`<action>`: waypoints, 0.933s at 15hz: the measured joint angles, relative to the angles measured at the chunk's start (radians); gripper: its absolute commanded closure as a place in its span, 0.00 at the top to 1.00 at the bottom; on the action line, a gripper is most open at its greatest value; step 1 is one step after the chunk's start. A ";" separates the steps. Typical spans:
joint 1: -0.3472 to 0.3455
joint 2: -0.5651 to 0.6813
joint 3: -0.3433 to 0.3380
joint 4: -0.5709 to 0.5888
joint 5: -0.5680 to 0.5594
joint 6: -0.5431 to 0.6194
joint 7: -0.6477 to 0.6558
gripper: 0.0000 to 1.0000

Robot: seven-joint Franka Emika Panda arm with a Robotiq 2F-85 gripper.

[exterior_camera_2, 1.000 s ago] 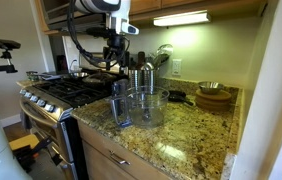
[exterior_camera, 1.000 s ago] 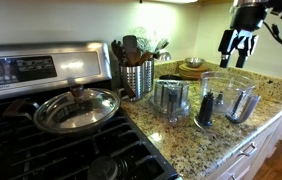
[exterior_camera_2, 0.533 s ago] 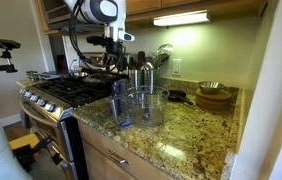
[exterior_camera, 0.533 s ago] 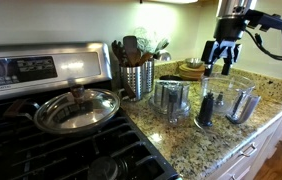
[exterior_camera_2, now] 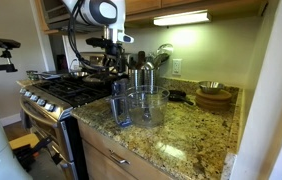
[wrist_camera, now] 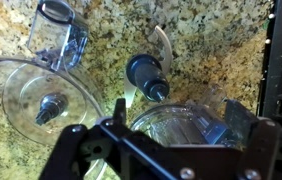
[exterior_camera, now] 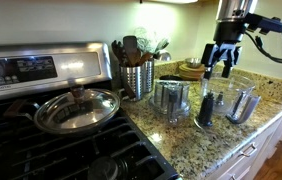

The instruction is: Put the blades inside the food processor

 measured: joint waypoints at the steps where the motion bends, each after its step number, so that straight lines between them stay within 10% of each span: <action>1: 0.000 0.000 0.002 -0.009 0.005 0.011 0.007 1.00; 14: 0.032 0.080 0.068 -0.079 -0.152 0.211 0.258 1.00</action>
